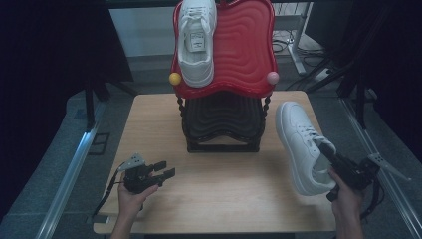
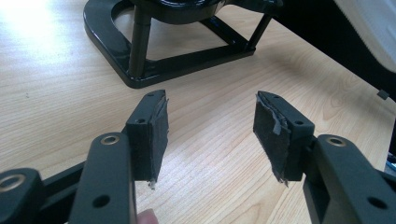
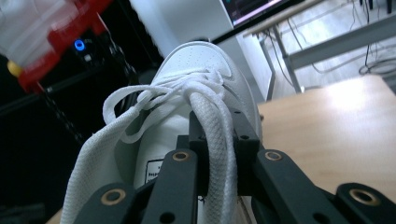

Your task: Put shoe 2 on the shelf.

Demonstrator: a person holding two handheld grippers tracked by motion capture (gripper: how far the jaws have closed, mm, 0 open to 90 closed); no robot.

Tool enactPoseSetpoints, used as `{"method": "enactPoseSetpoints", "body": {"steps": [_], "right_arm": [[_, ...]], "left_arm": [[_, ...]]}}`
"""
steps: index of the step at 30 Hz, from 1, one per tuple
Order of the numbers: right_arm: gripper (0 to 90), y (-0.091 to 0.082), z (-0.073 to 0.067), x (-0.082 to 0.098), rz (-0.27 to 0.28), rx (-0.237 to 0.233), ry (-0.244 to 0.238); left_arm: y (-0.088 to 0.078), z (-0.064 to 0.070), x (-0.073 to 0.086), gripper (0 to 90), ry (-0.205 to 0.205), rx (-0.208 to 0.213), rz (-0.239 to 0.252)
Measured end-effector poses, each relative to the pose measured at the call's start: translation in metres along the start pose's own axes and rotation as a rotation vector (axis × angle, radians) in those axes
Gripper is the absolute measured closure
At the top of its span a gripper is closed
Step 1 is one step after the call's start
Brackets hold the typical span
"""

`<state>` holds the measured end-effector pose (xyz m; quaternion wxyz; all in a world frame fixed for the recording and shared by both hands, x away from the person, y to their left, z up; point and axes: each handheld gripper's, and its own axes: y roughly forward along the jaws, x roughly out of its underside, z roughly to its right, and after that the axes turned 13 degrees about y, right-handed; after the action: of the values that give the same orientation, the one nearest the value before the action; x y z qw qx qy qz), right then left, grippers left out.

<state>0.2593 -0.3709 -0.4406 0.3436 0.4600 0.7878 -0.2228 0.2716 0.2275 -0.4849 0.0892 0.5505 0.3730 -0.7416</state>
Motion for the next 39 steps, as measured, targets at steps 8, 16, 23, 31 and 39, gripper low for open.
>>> {"method": "enactPoseSetpoints", "body": {"steps": [8, 16, 23, 31, 39], "right_arm": [[82.8, 0.006, -0.021, -0.026, 0.105, -0.040, 0.034], [82.9, 0.015, -0.055, -0.064, 0.205, -0.121, 0.071], [82.9, 0.024, -0.090, -0.093, 0.257, -0.151, 0.057], [82.8, 0.048, -0.140, -0.124, 0.270, -0.186, 0.012], [82.8, 0.097, -0.194, -0.147, 0.245, -0.199, 0.002]], "left_arm": [[-0.001, 0.000, 0.000, 45.7, -0.006, 0.000, 0.005], [0.000, 0.000, 0.000, 45.7, -0.005, 0.001, 0.005], [0.000, 0.000, 0.000, 45.7, -0.005, 0.003, 0.007], [0.000, 0.000, 0.000, 45.8, -0.005, 0.003, 0.009], [0.000, -0.001, -0.001, 45.8, -0.007, 0.009, 0.010]]}}
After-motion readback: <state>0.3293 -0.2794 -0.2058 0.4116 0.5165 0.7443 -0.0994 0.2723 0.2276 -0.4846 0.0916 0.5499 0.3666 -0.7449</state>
